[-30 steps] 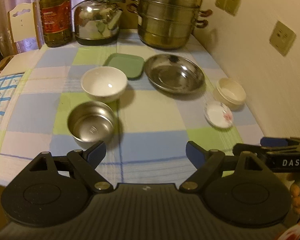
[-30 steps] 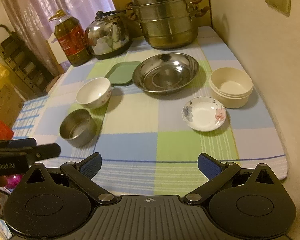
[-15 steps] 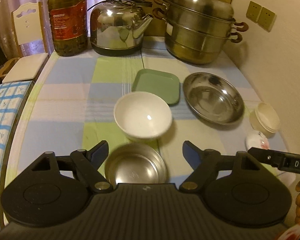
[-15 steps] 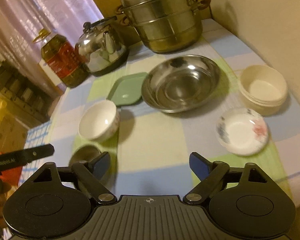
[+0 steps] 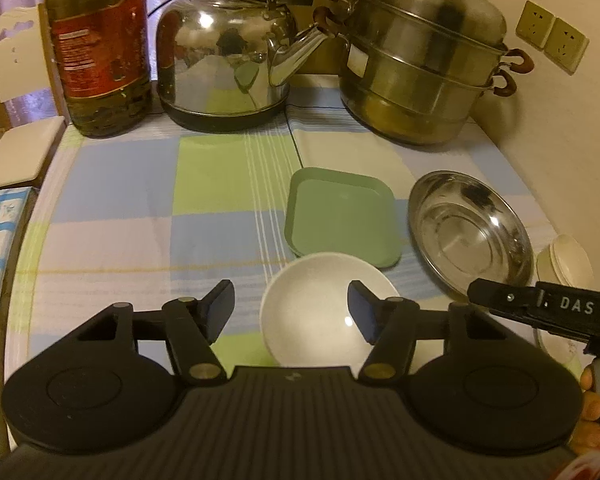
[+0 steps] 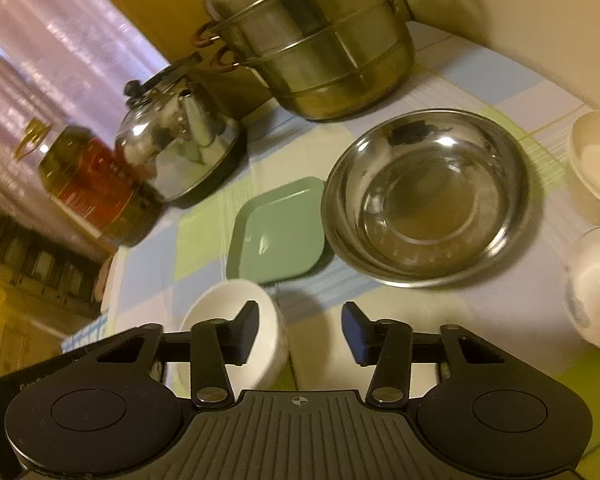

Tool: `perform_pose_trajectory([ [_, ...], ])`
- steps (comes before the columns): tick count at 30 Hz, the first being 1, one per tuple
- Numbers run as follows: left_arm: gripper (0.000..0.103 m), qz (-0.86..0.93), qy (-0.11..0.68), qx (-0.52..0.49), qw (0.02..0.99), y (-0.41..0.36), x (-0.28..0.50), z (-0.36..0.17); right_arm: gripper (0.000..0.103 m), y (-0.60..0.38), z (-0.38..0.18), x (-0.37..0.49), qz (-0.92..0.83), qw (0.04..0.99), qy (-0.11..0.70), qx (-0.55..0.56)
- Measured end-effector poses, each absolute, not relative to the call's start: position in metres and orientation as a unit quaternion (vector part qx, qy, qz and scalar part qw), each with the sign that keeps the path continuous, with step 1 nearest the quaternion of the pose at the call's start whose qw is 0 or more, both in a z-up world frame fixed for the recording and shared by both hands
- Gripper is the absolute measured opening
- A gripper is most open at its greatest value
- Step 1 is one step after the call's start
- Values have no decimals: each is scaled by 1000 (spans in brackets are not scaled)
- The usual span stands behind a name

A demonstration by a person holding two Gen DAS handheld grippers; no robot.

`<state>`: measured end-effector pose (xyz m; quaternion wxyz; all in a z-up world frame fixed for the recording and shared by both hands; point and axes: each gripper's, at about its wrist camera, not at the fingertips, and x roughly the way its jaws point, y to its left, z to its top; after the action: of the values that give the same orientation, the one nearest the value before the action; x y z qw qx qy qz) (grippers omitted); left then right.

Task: Organize plates and bowls
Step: 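Move both grippers forward toward the green square plate, then close both grippers on the rim of the green square plate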

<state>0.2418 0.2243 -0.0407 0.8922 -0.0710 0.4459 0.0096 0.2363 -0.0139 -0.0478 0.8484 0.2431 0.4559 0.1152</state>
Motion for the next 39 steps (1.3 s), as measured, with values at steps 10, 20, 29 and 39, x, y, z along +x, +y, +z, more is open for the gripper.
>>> perform_pose_trajectory([
  [10,42,-16,467,-69,882,238,299,-71,29,9,-84,283,78,838,473,261],
  [20,33,-36,494,-70,866,250,345,-105,21,27,-116,311,25,832,489,263],
  [29,24,-63,523,-91,845,253,373,-132,18,34,-132,325,-7,827,499,258],
  [39,10,-76,542,-108,830,254,388,-154,14,40,-137,333,-7,834,498,239],
])
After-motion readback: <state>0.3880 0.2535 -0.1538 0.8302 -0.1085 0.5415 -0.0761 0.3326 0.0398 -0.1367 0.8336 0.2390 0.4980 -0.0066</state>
